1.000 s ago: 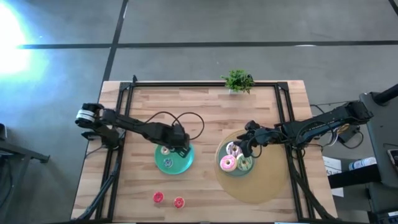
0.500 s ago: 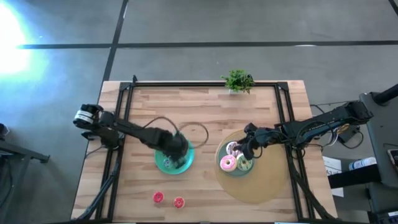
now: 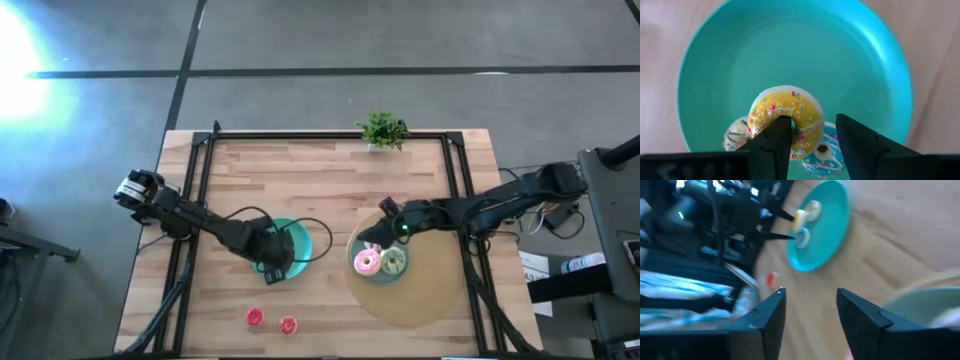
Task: Pick & Place donuts
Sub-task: Put the small yellow donut on the blue plate
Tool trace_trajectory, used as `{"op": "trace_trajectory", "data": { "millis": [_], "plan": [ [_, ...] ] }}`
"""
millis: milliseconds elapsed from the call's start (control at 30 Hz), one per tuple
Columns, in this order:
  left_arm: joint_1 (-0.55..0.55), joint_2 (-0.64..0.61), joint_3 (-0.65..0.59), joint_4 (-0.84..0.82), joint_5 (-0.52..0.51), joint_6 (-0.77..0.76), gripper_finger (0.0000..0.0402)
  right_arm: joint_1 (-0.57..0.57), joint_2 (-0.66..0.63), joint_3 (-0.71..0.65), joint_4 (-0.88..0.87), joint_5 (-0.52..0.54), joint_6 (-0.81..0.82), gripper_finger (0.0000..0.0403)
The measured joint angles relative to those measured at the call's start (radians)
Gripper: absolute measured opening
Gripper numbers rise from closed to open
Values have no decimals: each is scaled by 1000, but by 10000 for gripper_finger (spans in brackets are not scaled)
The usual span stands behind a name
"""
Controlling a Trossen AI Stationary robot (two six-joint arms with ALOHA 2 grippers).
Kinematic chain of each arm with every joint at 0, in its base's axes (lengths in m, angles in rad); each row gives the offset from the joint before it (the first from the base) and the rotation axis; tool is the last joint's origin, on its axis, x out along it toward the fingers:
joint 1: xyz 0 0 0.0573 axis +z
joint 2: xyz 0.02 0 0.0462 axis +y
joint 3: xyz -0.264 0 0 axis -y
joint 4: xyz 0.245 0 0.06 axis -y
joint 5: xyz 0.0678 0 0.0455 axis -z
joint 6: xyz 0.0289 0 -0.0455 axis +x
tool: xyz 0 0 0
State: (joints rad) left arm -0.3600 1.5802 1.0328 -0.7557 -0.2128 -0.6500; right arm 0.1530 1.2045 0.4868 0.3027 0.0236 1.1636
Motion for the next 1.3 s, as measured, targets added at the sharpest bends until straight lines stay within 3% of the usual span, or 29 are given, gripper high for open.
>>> {"op": "trace_trajectory", "data": {
  "millis": [200, 400, 633, 900, 1100, 1300],
  "plan": [
    [-4, -40, -7, 2, -55, 128, 128, -50, 239, 65, 256, -27, 102, 112],
    [-4, -141, -44, 99, -85, 237, 128, -89, 443, 234, 256, -29, 99, 60],
    [-3, -268, -221, 239, -74, 257, 128, -97, 619, 412, 255, -88, 113, 13],
    [0, -381, -369, 375, -34, 280, 129, -99, 791, 613, 254, -130, 132, 9],
    [0, -407, -452, 490, -32, 286, 129, -99, 847, 714, 201, -130, 120, 9],
    [2, -398, -491, 615, -31, 261, 129, -99, 848, 786, 32, -123, -114, 9]
  ]
}}
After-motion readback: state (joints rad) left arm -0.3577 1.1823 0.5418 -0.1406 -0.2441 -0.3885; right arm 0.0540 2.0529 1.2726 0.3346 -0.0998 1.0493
